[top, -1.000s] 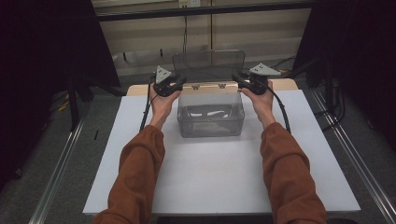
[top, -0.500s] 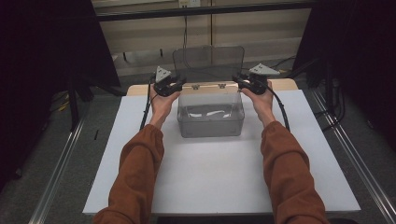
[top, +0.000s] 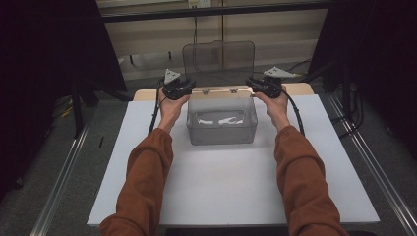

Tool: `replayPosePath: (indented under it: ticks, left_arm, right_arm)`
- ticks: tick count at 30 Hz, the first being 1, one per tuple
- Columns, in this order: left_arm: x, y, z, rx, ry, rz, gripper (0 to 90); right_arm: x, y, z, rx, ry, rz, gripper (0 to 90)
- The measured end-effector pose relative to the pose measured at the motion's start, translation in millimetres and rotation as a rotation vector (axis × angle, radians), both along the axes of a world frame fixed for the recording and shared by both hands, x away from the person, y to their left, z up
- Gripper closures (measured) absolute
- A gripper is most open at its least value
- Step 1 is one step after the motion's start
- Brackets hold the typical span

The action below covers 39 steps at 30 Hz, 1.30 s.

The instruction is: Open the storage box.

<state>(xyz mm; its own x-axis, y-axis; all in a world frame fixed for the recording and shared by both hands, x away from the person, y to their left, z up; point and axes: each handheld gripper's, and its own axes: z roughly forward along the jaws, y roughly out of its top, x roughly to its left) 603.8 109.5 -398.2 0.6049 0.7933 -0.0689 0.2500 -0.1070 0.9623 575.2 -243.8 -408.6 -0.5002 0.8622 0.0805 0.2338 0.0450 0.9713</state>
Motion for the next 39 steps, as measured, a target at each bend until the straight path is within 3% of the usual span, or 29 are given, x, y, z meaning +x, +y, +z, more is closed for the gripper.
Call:
replayPosePath:
  ticks: [8,14,21,27,39]
  left_arm:
    - [6.7,1.5,-0.5,-0.020,0.045,-0.006,67.4]
    - [10.8,1.2,-0.1,-0.052,0.097,0.000,66.4]
    - [12.8,2.1,-0.1,-0.064,0.127,0.003,66.6]
    - [12.2,0.1,0.8,-0.043,0.154,0.018,65.6]
    - [17.5,1.7,-3.5,-0.090,0.240,0.026,64.8]
  right_arm:
    - [3.4,-2.4,0.0,0.058,0.037,0.002,77.5]
    - [7.6,-5.5,-3.3,0.162,0.088,-0.010,78.6]
    - [10.7,-5.8,1.2,0.171,0.140,-0.016,78.8]
    - [12.3,-5.7,2.8,0.200,0.182,-0.029,79.1]
    - [15.0,-4.8,-0.8,0.262,0.239,-0.067,79.0]
